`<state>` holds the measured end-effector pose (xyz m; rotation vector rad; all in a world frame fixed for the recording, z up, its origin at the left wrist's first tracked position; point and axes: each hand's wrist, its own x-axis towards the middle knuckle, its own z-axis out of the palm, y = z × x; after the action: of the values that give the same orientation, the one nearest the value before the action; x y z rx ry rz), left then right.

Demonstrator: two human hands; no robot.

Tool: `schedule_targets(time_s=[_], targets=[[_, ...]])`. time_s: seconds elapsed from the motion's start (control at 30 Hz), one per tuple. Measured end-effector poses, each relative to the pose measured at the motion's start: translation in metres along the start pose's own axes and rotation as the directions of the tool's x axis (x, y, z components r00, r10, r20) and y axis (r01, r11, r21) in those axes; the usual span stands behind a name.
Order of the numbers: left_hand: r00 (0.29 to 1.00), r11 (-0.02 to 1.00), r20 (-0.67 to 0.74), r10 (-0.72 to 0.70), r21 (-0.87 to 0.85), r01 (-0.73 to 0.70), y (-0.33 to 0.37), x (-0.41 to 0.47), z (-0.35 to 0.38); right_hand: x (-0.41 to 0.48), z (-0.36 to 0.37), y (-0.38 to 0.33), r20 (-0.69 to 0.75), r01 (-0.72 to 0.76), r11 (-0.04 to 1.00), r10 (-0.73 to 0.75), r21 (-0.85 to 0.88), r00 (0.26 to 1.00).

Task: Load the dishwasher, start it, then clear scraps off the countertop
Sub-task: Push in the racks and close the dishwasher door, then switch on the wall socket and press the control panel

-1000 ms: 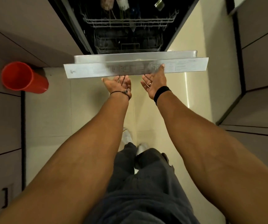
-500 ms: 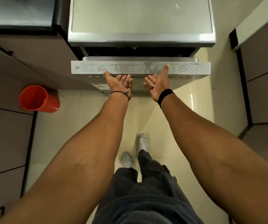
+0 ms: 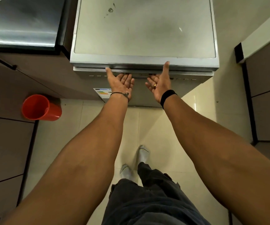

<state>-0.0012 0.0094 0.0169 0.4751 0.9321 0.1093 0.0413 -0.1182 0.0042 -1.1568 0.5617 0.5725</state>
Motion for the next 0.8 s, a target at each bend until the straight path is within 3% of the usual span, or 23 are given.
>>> schedule_targets(time_s=[0.43, 0.6, 0.67, 0.73, 0.8], targets=[[0.997, 0.998, -0.075, 0.031, 0.055, -0.027, 0.004, 0.032, 0.008, 0.016, 0.009, -0.006, -0.11, 0.049, 0.997, -0.055, -0.061, 0.992], [1.0, 0.961, 0.022, 0.01, 0.277, -0.015, 0.01, 0.024, -0.002, 0.004, 0.007, -0.003, 0.037, 0.026, 0.984, -0.019, -0.175, 0.999], [0.999, 0.864, 0.048, 0.019, 0.501, -0.04, 0.016, 0.017, -0.004, -0.003, 0.01, -0.002, 0.053, 0.039, 0.971, -0.028, -0.234, 0.998], [0.992, 0.686, 0.081, 0.093, 0.717, -0.123, 0.023, 0.01, -0.004, -0.011, 0.015, -0.003, 0.048, 0.087, 0.938, -0.076, -0.335, 0.996], [0.967, 0.509, 0.173, 0.186, 0.825, -0.245, 0.029, -0.001, -0.007, -0.022, 0.022, -0.003, 0.084, 0.169, 0.875, -0.147, -0.453, 0.986]])
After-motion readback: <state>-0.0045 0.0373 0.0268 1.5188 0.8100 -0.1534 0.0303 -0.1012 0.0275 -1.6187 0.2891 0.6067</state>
